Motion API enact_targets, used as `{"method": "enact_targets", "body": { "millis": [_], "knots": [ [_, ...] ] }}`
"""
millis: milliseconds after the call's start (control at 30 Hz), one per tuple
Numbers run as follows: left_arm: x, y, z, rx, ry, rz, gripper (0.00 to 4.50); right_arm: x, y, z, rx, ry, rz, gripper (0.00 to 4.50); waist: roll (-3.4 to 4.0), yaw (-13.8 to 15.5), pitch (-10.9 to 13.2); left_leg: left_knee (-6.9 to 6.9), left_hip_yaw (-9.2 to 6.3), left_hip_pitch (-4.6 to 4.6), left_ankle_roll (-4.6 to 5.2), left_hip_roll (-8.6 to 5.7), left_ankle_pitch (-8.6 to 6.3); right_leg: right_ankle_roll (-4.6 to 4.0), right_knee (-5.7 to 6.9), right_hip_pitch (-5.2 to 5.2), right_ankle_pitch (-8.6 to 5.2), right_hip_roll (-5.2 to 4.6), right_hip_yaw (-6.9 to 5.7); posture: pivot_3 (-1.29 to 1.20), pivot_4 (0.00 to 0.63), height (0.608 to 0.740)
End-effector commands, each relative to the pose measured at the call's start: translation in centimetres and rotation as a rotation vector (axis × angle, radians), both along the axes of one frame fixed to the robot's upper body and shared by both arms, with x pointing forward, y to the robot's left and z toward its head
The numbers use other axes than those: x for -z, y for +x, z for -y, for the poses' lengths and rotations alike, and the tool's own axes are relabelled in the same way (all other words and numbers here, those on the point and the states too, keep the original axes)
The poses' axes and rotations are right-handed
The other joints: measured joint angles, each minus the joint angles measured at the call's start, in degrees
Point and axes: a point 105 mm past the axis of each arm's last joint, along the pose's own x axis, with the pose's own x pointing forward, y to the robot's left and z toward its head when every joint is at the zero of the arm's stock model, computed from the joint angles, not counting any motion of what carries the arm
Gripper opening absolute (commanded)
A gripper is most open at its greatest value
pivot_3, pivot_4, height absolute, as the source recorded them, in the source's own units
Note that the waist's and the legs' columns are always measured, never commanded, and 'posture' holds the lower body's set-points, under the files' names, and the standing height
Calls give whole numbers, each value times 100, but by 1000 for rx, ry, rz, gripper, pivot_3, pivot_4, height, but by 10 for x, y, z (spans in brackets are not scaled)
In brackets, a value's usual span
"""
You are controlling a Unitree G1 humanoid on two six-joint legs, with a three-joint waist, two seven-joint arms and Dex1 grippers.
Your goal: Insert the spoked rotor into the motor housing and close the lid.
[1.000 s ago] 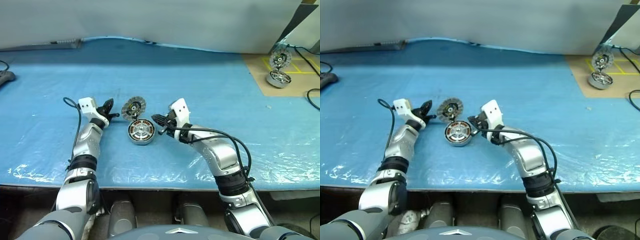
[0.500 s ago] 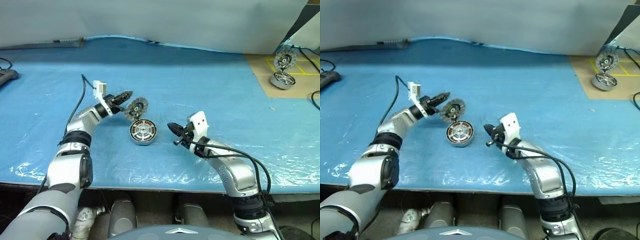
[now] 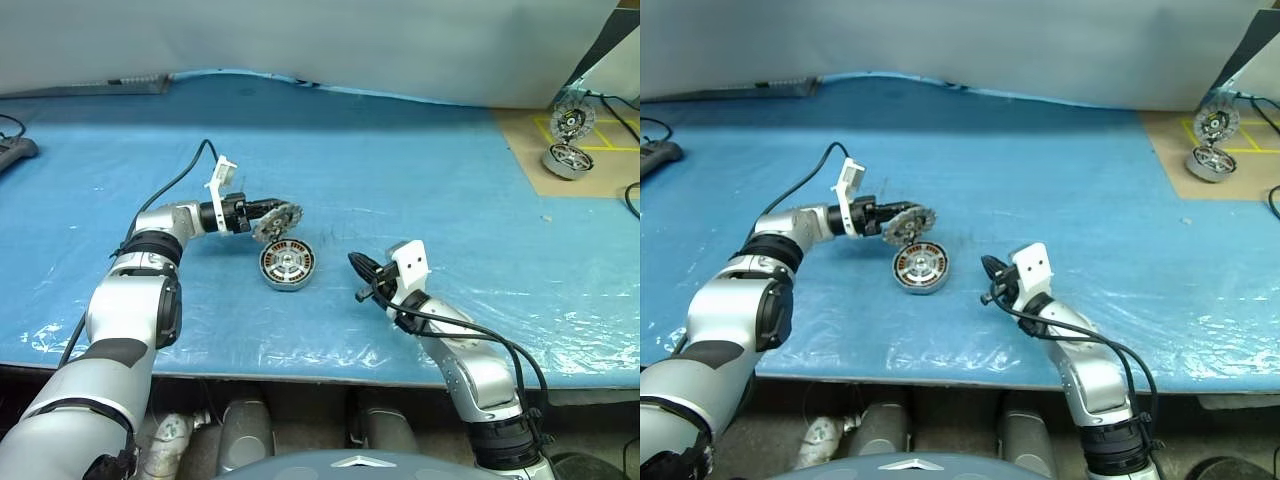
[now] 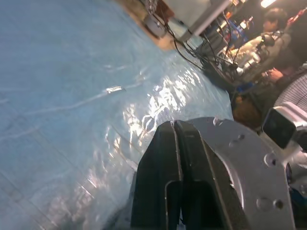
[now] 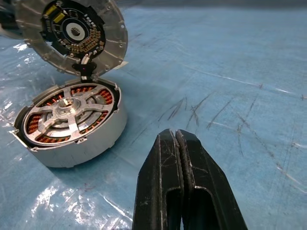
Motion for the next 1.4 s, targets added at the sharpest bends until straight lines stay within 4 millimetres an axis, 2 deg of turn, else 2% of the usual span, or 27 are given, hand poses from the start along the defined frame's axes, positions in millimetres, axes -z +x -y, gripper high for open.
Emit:
{"method": "enact_targets", "body": {
  "millis": [33, 167, 300, 433, 600, 633, 733, 867, 933, 1000, 1100, 1200, 1300, 1400],
  "knots": [
    [-10, 0, 5, 35, 4, 24, 52, -10, 2, 4, 21, 10, 49, 0, 0, 1, 0, 0, 0, 0, 0, 0, 0, 0, 0, 0, 0, 0, -1, 0, 150, 740],
    [-2, -4, 10, 58, 5, 6, 52, -10, 2, 3, 24, 12, 44, 0, 0, 10, 0, 0, -1, 0, 0, -1, 0, 0, 0, 1, 0, -1, -1, 0, 150, 740],
    [16, -12, 11, 97, 67, 7, 52, -10, 5, 5, 26, 8, 43, 0, 0, 9, 0, -2, -1, 2, 0, 0, 0, -1, -1, 2, 0, -1, -1, 0, 150, 740],
    [36, -18, 6, 113, 161, 29, 52, -10, 10, 8, 32, 2, 44, 0, 0, 9, 0, -3, -1, 1, 0, 0, 0, -1, -1, 2, 0, -1, -2, 0, 150, 740],
    [51, -23, 2, 128, 234, 41, 52, -12, 13, 11, 36, 0, 47, 0, 0, 54, 0, -3, -2, 5, 0, 0, 0, -1, -2, 7, -1, -2, -4, 0, 150, 740],
    [50, -21, 2, 118, 228, 51, 52, -12, 13, 11, 35, 0, 48, 0, 0, 66, 0, -3, -2, 6, 0, 0, 0, -1, -2, 7, -1, -3, -4, 0, 150, 740],
    [29, -4, -4, -21, 135, 94, 52, -21, 13, 10, 33, -16, 87, 0, 1, 77, 1, -3, -2, 7, 0, 0, 0, -1, -2, 8, -1, -2, -4, 0, 150, 740],
    [-8, 17, -30, -255, -13, 195, 52, -46, 14, 9, 33, -7, 154, 0, 6, 66, 9, -2, -2, 7, 0, 1, 0, -1, -1, 7, -1, -1, -4, 0, 150, 740],
    [-13, 16, -43, -318, -38, 233, 52, -55, 15, 6, 21, -7, 173, 0, 12, 61, 14, -1, -2, 9, 0, 3, 0, -1, -1, 7, -1, 0, -4, 0, 150, 740],
    [-8, 9, -59, -394, -39, 245, 52, -61, 16, 0, -10, -9, 178, 0, 18, 37, 15, -4, -1, 11, 0, 2, 0, -1, -2, 7, -1, 0, -3, 0, 150, 740],
    [12, -17, -76, -500, 28, 312, 52, -65, 18, -18, -97, -30, 152, 0, 22, -49, 15, -17, -1, 12, -9, 2, -6, 0, -3, 7, -1, 0, -6, 0, 150, 740],
    [31, -48, -76, -562, 104, 410, 52, -58, 21, -36, -198, -73, 74, 0, 19, -82, 17, -24, -5, -4, -15, 11, -10, 15, -6, 0, 7, 4, -22, 0, 150, 740],
    [51, -76, -68, -602, 178, 487, 52, -52, 26, -50, -289, -137, 33, 0, 18, -58, 22, -22, -6, -16, -16, 40, -10, -7, -6, -3, -6, 10, -49, 0, 150, 740],
    [56, -96, -59, -651, 180, 513, 0, -52, 27, -63, -383, -170, -2, 611, 25, -51, 27, -18, 1, -13, -15, 43, -10, -14, -5, 1, -14, 7, -48, 0, 150, 740]
  ]
}}
